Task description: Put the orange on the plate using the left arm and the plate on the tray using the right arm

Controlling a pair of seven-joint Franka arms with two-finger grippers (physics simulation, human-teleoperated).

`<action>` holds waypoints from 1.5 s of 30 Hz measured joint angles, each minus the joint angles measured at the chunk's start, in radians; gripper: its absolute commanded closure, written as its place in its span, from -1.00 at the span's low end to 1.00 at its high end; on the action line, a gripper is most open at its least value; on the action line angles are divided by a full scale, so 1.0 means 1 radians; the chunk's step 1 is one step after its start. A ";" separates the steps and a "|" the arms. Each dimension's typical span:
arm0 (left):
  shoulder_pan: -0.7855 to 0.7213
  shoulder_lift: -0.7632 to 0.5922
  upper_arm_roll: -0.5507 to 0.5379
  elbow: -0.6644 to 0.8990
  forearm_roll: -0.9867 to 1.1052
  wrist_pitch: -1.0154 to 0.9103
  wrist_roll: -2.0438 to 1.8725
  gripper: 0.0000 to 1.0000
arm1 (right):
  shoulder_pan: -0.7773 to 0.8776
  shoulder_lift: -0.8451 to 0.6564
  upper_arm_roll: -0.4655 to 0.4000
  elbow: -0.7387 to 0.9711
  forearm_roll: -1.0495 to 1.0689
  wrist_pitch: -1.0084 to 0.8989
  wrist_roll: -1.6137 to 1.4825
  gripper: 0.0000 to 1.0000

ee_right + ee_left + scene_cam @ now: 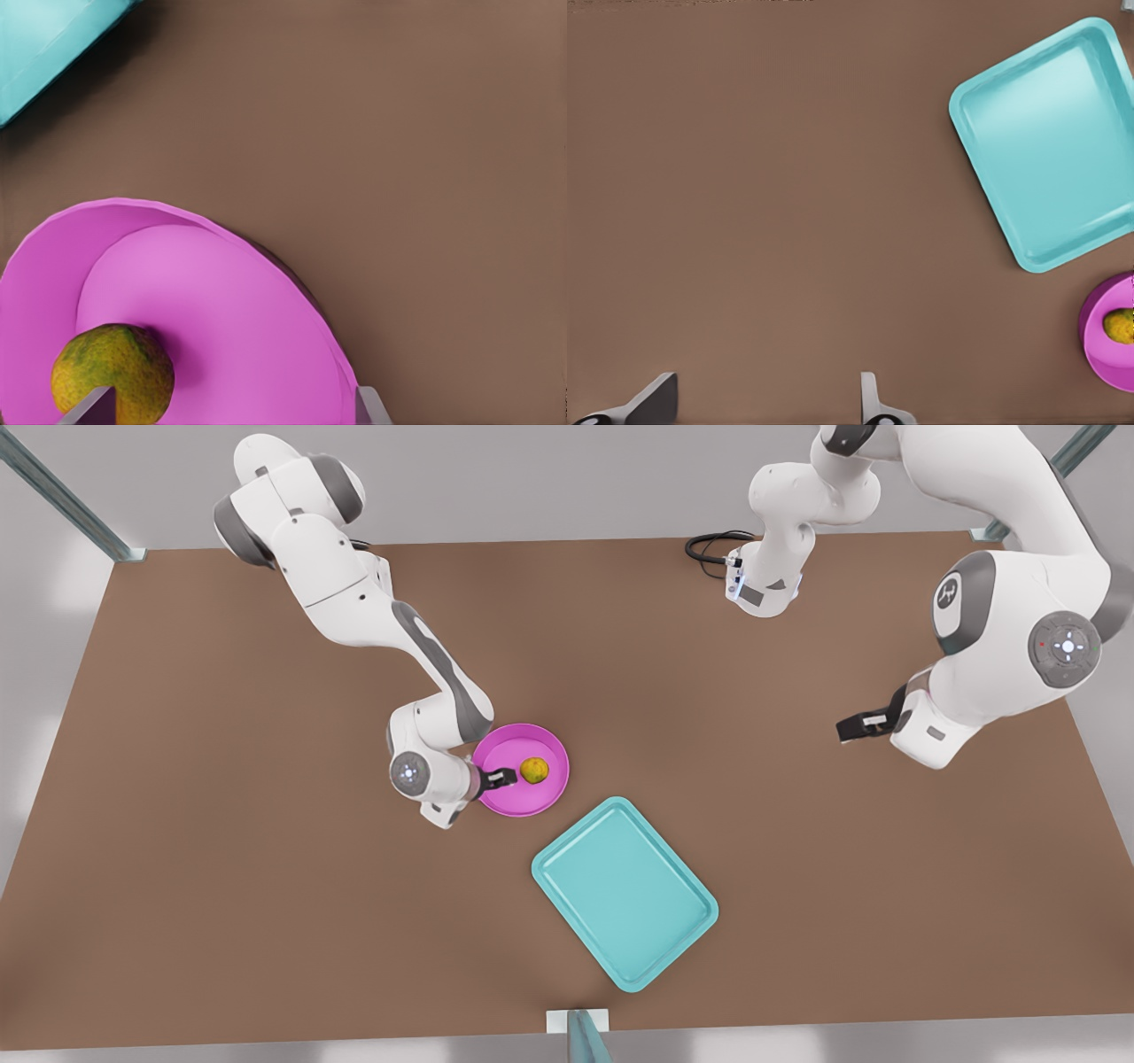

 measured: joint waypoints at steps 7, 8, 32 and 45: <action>0.000 0.003 0.001 0.007 -0.004 -0.004 0.071 -1.00 | -0.041 -0.011 -0.001 -0.025 0.003 -0.030 0.041 -1.00; 0.001 0.003 0.001 0.007 -0.004 -0.005 0.079 -1.00 | -0.042 -0.004 -0.001 -0.027 0.002 -0.030 0.044 -1.00; -0.004 0.006 -0.002 0.006 -0.039 -0.024 0.183 -1.00 | -0.039 0.060 -0.003 -0.016 0.009 -0.043 0.056 0.57; -0.005 0.013 -0.002 0.006 -0.041 -0.022 0.201 -1.00 | -0.040 -0.015 0.000 0.074 0.007 -0.132 0.049 0.57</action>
